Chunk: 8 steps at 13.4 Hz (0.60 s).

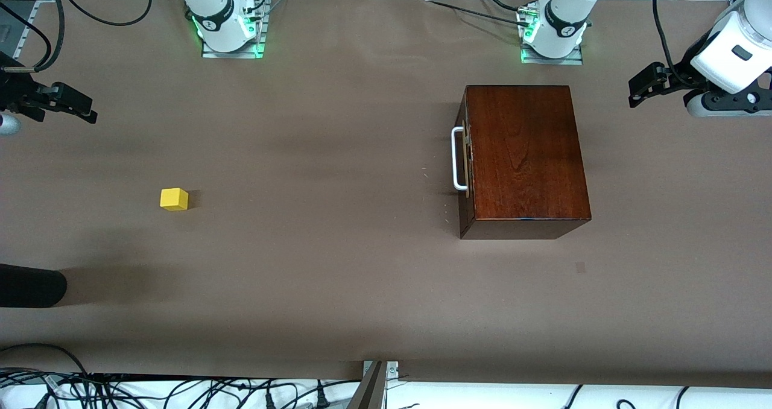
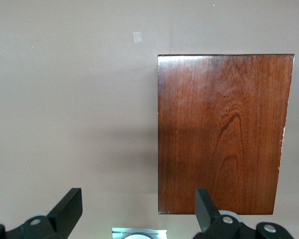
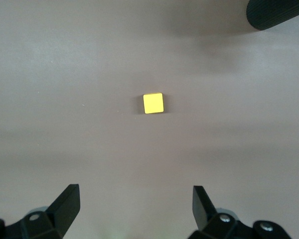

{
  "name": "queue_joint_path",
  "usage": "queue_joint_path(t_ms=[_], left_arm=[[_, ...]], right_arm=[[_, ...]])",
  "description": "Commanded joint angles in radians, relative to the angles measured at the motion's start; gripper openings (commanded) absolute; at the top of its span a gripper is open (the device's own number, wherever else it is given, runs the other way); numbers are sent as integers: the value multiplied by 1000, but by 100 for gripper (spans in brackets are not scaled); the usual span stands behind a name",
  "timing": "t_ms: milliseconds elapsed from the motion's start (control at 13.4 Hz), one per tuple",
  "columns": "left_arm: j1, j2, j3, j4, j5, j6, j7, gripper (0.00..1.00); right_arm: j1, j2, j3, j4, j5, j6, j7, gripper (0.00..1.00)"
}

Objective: Open drawer, take yellow block, close drawer

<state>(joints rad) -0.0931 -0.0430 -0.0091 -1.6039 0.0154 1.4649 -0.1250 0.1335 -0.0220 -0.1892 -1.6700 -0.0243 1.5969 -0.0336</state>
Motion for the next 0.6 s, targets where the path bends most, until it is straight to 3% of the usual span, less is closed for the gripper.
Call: queue_joint_path(t_ms=[0, 522], left_arm=[[19, -5, -8, -13, 21, 28, 22, 100], [19, 2, -8, -13, 12, 46, 19, 100]], right_arm=[[-6, -3, 11, 15, -17, -21, 11, 100], [-6, -3, 11, 15, -17, -21, 11, 100]])
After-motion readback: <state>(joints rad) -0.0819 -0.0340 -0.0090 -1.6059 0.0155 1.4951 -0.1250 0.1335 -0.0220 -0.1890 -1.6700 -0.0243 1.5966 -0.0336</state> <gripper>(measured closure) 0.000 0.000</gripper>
